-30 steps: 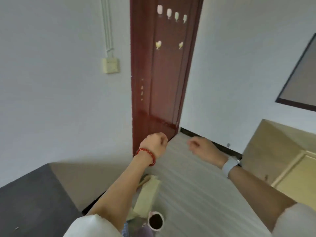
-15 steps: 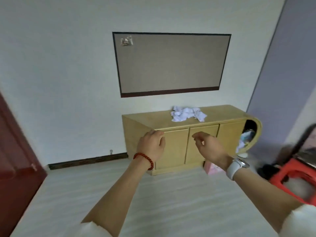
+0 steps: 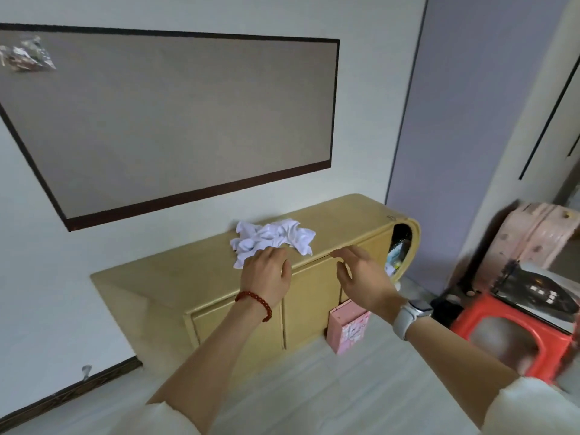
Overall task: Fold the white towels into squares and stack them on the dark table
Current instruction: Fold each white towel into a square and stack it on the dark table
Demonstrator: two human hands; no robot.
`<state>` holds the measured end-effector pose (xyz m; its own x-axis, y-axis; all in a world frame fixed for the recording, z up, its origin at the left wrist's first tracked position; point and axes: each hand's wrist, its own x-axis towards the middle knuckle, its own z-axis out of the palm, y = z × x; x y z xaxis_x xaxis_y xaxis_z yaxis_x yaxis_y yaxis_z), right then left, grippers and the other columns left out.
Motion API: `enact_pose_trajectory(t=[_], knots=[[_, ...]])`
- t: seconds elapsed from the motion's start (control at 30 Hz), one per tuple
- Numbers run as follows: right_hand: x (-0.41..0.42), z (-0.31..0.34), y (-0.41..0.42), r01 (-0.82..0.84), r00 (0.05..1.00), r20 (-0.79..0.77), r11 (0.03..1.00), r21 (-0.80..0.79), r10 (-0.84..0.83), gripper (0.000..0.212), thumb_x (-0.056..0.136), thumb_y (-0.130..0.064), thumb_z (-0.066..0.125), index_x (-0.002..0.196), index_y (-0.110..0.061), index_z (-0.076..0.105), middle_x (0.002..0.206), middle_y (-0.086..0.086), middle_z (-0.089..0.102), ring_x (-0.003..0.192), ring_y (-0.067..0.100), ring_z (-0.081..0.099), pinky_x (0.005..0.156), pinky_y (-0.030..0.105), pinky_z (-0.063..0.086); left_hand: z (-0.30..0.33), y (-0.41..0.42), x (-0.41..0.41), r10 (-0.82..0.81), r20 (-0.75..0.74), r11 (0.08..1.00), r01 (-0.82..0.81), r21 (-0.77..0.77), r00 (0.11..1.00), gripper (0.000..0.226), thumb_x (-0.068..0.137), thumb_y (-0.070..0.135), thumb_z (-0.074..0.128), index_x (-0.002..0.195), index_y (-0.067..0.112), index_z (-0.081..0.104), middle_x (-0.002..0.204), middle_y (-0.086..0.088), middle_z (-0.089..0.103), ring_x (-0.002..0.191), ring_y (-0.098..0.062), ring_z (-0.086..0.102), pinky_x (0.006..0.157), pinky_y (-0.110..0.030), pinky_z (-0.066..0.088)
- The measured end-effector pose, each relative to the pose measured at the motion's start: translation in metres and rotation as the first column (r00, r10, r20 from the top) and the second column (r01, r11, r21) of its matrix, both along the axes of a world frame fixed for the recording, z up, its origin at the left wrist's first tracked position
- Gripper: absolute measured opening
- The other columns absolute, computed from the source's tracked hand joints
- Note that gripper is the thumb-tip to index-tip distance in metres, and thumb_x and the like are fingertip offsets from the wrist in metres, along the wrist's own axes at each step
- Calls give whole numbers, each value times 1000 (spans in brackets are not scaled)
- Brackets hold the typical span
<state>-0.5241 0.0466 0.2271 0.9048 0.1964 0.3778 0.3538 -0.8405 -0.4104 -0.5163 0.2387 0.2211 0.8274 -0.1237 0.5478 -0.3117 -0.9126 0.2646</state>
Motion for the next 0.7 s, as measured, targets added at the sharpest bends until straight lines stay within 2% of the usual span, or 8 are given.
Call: enact_pose_trajectory(t=[0.07, 0.17, 0.27, 0.43, 0.6, 0.7], knots=[[52, -14, -18, 28, 999, -21, 999, 21, -27, 32, 92, -12, 44, 122, -11, 56, 122, 9, 55, 111, 29, 52, 91, 36, 43, -10, -19, 55, -43, -22, 999, 43, 30, 999, 7, 76, 5, 59, 69, 7, 62, 65, -7, 63, 59, -26, 59, 50, -27, 38], [136, -39, -45, 44, 998, -53, 998, 42, -42, 31, 91, -11, 45, 119, -10, 58, 119, 10, 57, 110, 29, 53, 91, 37, 45, -37, -40, 139, -41, -90, 999, 43, 22, 995, 15, 87, 10, 47, 82, 6, 61, 81, -9, 64, 77, -26, 58, 60, -28, 32], [224, -69, -68, 62, 992, -114, 995, 76, -53, 31, 91, -12, 45, 119, -12, 58, 119, 8, 57, 110, 26, 54, 90, 35, 45, -71, -55, 225, 36, -122, 998, -40, -37, 992, 19, 89, 14, 45, 93, 8, 63, 90, -9, 65, 87, -26, 58, 67, -32, 37], [350, -115, -92, 48, 960, -279, 996, 78, -25, 30, 91, -12, 46, 117, -15, 58, 114, 5, 59, 104, 24, 57, 87, 35, 47, -117, -72, 338, 141, -321, 990, -128, 61, 937, 28, 94, 20, 35, 112, 16, 57, 107, 0, 60, 99, -20, 54, 77, -27, 35], [433, -160, -79, -15, 900, -433, 997, 73, 45, 30, 91, -10, 45, 118, -15, 56, 114, 3, 58, 101, 21, 57, 83, 32, 46, -157, -60, 408, 201, -397, 978, -159, 137, 896, 32, 92, 16, 41, 121, 17, 56, 117, 0, 60, 107, -21, 53, 87, -30, 36], [461, -188, -61, -36, 870, -487, 996, 78, 70, 30, 90, -11, 44, 118, -16, 55, 114, 2, 58, 101, 21, 57, 83, 33, 47, -175, -48, 438, 189, -429, 975, -119, 186, 883, 24, 78, 7, 62, 101, 14, 66, 101, -4, 66, 94, -26, 62, 79, -37, 45]])
